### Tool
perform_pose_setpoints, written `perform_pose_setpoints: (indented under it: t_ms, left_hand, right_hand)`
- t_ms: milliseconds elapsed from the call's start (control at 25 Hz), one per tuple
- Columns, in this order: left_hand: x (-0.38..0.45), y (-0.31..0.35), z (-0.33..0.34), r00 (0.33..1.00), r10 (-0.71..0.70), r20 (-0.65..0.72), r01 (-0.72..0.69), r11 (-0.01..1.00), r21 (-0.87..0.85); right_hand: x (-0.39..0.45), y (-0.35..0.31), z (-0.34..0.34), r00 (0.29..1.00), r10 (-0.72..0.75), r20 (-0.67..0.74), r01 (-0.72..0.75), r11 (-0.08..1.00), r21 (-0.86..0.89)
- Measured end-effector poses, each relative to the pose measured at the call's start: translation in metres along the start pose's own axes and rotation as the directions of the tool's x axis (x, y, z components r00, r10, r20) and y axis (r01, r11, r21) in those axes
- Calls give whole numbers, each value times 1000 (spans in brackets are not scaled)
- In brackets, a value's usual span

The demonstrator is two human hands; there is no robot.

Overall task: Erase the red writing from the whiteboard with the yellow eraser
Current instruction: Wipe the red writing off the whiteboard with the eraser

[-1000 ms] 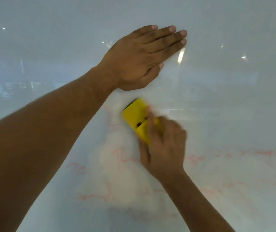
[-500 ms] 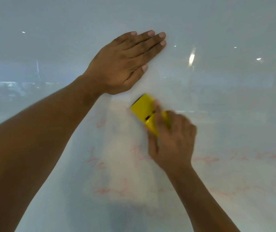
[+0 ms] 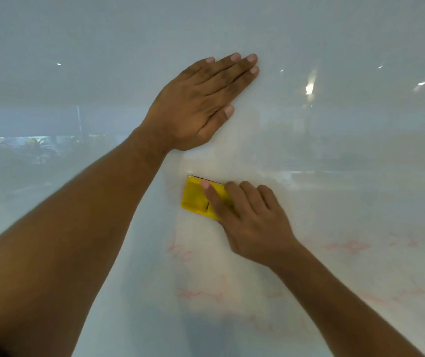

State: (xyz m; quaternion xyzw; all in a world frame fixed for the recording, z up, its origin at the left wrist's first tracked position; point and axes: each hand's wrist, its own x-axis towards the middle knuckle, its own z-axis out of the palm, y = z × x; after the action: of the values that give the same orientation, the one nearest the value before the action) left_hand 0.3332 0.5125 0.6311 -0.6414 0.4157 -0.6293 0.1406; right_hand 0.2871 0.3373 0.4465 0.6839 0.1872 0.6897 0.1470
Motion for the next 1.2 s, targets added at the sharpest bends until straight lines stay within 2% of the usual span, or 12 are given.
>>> perform_pose_setpoints:
  t_ms: [200, 280, 360, 520, 680, 720, 840, 880, 1000, 1040, 1160, 1200]
  left_hand:
    - [-6, -2, 1, 999, -40, -34, 41, 999, 18]
    - [-9, -1, -2, 997, -65, -28, 65, 998, 1]
    - [-17, -3, -3, 994, -106, -24, 106, 994, -14]
    - [-32, -10, -3, 985, -166, -41, 166, 986, -6]
    - [-34, -10, -5, 985, -170, -24, 169, 985, -19]
    - [-36, -10, -4, 985, -170, -23, 169, 985, -21]
    - [-37, -13, -2, 984, -175, -38, 175, 984, 2]
    - [-38, -14, -2, 983, -181, -44, 181, 983, 9]
    - [-40, -9, 2, 975, -211, -68, 212, 977, 5]
    - [-42, -8, 3, 972, -221, -78, 222, 975, 8]
    - [-43, -9, 7, 967, -233, -100, 236, 971, 24]
    - [-43, -8, 7, 964, -245, -105, 249, 968, 26]
  right_hand:
    - [23, 16, 0, 916, 399, -43, -397, 917, 44]
    - [3, -29, 4, 1000, -4, 30, 0, 992, 127]
    - [-9, -37, 0, 961, -262, 83, 255, 963, 89]
    - [24, -20, 5, 933, 358, -31, -357, 933, 49]
    - [2, -54, 12, 944, -322, 66, 316, 944, 95]
    - [4, -45, 12, 950, -306, 56, 302, 950, 73]
    - [27, -26, 10, 955, 297, -1, -296, 951, 89]
    - [27, -35, 12, 962, 274, 4, -273, 957, 101]
    - [-2, -58, 6, 950, -297, 99, 285, 951, 121]
    - [-3, -49, 6, 957, -277, 87, 268, 958, 105]
    - [14, -30, 6, 944, 327, 40, -329, 935, 131]
    - [14, -39, 8, 954, 297, 42, -300, 947, 119]
